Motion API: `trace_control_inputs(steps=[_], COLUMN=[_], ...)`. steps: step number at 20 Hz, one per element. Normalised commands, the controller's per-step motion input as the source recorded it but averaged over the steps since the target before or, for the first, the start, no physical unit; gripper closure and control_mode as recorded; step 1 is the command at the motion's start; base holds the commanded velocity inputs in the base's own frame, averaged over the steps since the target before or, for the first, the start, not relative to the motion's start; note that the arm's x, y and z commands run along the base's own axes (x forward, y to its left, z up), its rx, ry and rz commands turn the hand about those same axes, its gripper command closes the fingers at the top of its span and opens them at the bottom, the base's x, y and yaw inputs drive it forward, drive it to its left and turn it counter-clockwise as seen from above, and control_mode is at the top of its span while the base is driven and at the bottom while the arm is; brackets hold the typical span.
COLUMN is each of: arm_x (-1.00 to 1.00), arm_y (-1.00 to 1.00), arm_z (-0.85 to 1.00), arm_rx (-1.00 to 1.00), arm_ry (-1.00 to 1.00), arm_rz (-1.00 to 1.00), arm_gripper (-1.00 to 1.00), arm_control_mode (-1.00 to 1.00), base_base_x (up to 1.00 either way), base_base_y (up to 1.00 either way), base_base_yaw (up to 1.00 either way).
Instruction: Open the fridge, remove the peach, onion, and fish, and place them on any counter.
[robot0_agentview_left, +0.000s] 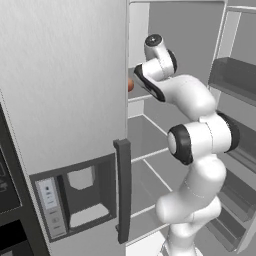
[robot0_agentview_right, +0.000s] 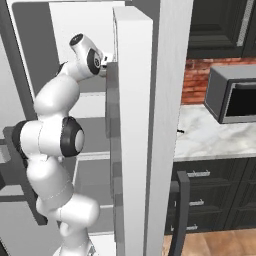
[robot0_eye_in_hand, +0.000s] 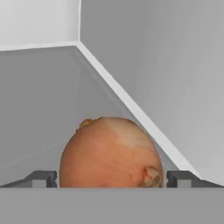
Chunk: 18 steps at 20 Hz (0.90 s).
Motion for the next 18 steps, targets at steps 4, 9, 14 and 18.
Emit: trace_control_inputs(steps=[4, 9, 14, 18], arm_x=[0.34, -0.28, -0.98, -1.00], arm_y=[-0.10, -0.04, 0.19, 0.24], arm_z=[-0.15, -0.06, 0.01, 0.02], arm_rx=[0.06, 0.03, 0.06, 0.07], arm_ry=[0.00, -0.02, -0.17, -0.31], arm_rz=[0.00, 0.00, 0.00, 0.05], arm_gripper=[1.00, 1.00, 1.00, 1.00], arm_control_mode=[-1.00, -1.00, -1.00, -1.00], base_base_x=[0.00, 0.00, 0.00, 0.00], base_base_y=[0.00, 0.00, 0.00, 0.00], base_base_yaw=[0.00, 0.00, 0.00, 0.00])
